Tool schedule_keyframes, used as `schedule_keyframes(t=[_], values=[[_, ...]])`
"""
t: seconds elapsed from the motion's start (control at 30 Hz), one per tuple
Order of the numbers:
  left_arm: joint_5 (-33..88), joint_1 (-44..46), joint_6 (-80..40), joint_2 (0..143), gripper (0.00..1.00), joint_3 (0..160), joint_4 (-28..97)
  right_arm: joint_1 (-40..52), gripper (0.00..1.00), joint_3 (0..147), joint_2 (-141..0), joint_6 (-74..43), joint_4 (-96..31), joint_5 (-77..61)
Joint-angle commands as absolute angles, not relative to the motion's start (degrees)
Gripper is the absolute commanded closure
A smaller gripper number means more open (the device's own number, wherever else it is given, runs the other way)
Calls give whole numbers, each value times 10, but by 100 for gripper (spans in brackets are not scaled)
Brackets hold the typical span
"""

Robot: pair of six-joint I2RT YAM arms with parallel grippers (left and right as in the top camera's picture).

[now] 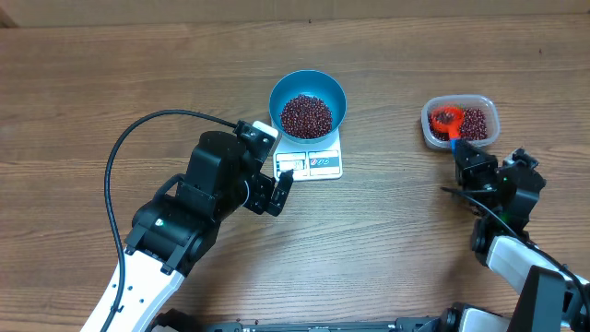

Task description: Scoop item into bowl and weigh 150g on scale

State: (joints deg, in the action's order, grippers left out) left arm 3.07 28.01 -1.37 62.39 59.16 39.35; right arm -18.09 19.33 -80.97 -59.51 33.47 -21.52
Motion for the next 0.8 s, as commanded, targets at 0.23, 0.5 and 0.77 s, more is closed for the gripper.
schedule_keyframes(t=[0.23, 0.5, 0.77], values=[[39, 277, -19, 626, 0, 591, 392, -213, 96, 216, -799, -554, 326, -226], [39, 277, -19, 626, 0, 591, 392, -216, 96, 317, -796, -429, 142, -240], [39, 277, -19, 626, 1, 591, 392, -216, 96, 396, -796, -328, 52, -246]])
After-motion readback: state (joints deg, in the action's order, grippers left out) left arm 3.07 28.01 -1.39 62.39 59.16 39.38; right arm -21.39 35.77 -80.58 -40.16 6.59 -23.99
